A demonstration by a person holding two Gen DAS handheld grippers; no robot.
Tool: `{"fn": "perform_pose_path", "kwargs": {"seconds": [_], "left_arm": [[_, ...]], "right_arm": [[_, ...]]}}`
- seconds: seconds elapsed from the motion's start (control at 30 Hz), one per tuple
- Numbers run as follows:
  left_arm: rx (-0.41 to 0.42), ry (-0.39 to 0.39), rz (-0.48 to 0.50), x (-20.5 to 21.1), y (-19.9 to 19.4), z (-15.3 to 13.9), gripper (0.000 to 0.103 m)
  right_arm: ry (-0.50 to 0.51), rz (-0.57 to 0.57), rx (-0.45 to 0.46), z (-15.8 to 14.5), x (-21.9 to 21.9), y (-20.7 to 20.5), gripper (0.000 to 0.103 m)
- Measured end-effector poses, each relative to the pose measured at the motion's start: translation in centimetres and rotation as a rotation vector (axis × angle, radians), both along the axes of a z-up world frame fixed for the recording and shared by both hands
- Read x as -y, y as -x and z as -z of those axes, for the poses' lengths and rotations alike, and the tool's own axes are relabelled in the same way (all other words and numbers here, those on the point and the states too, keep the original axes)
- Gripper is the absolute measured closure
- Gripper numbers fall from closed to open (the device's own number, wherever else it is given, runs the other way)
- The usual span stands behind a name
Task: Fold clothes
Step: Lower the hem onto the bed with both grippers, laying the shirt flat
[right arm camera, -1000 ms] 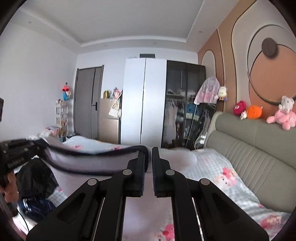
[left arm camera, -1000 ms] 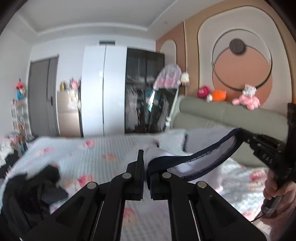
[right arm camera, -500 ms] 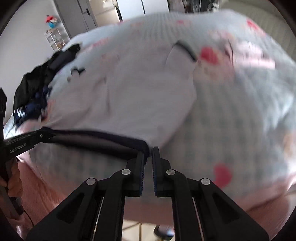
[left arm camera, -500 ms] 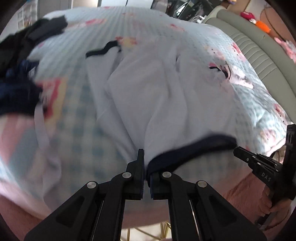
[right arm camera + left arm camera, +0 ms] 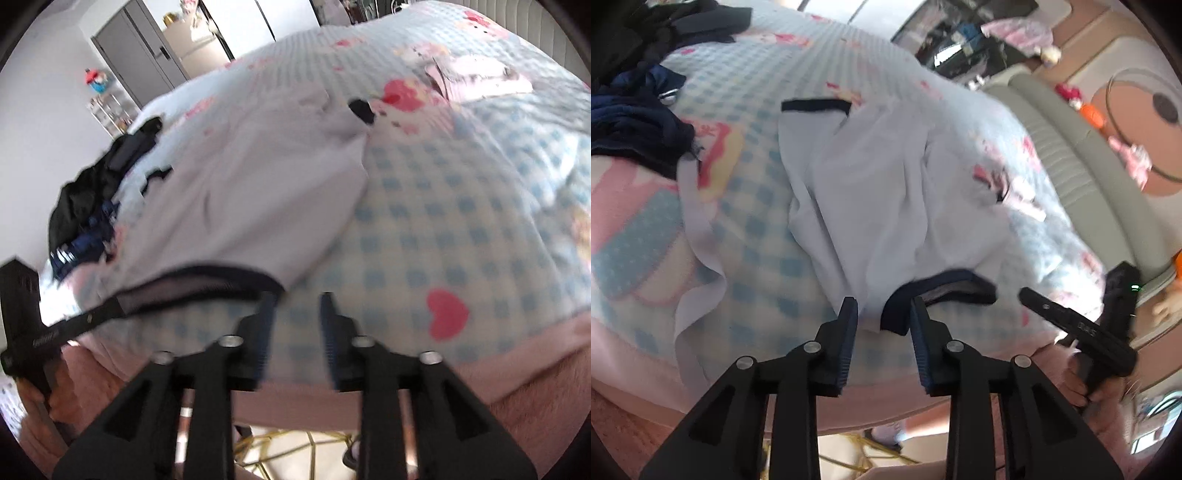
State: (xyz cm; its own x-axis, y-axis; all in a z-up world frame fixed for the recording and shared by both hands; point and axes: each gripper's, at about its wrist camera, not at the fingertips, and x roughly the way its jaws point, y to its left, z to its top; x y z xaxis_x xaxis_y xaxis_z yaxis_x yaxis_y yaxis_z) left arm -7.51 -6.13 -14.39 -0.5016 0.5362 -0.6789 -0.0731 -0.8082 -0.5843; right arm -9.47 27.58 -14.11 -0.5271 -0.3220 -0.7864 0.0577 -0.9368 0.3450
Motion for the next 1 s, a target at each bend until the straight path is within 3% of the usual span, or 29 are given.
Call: {"fn": "perform_pose_path", "kwargs": {"seconds": [0.1,0.17,0.3,0.4,0.47,0.53,0.6,0.7,0.77,0.83,0.9,0.93,1.0], "left_arm": [[0.013,-0.119,-0.057,1.6,0.2,0.3,0.072],[0.039,-0.138,-0.080,2.1,0.8,1.0,0.072],[0.104,-0.097,-0.046,0.9,2.0,2.7,0.073],[0.145,-0.028,0.011,-0.9,2.2,3.9,0.075],[0.127,0.065,0.015,-2.0,2.2,3.6,0.078],[0.111,0.152,0.014,-3.0,2.1,3.4,0.089],[0.104,0.170,-0.032,-2.4,1.8,3.1,0.091],[0.077,0.212,-0.074,-1.4,1.1,2.5,0.091],[0.072,0.141,-0.086,-0.2,0.8,2.5,0.090],[0.101,0.003,-0.097,0.5,1.0,3.2,0.086],[0.129,-0.127,-0.107,1.1,1.3,4.0,0.068],[0.132,-0.150,-0.105,1.0,1.4,4.2,0.066],[0.146,-0.195,-0.078,0.3,1.8,4.7,0.060]], "right_arm": [[0.051,0.003,0.022,0.7,0.4,2.1,0.066],[0.066,0.033,0.048,1.6,0.4,3.1,0.062],[0.085,0.080,0.127,4.5,0.5,4.4,0.061],[0.027,0.045,0.129,5.0,1.9,4.3,0.082],[-0.059,0.010,0.086,4.4,2.9,3.7,0.092],[-0.188,0.001,0.055,4.1,3.6,3.1,0.093],[-0.287,0.028,0.039,4.5,3.4,2.5,0.097],[-0.211,0.063,0.047,4.4,1.7,1.6,0.100],[-0.118,0.074,0.046,4.1,0.7,1.2,0.099],[0.026,0.069,0.033,3.5,-0.3,1.0,0.097],[0.122,0.071,0.029,3.3,-1.0,1.2,0.080],[0.133,0.076,0.035,3.5,-1.1,1.6,0.069],[0.154,0.088,0.046,4.1,-1.3,2.4,0.067]]}}
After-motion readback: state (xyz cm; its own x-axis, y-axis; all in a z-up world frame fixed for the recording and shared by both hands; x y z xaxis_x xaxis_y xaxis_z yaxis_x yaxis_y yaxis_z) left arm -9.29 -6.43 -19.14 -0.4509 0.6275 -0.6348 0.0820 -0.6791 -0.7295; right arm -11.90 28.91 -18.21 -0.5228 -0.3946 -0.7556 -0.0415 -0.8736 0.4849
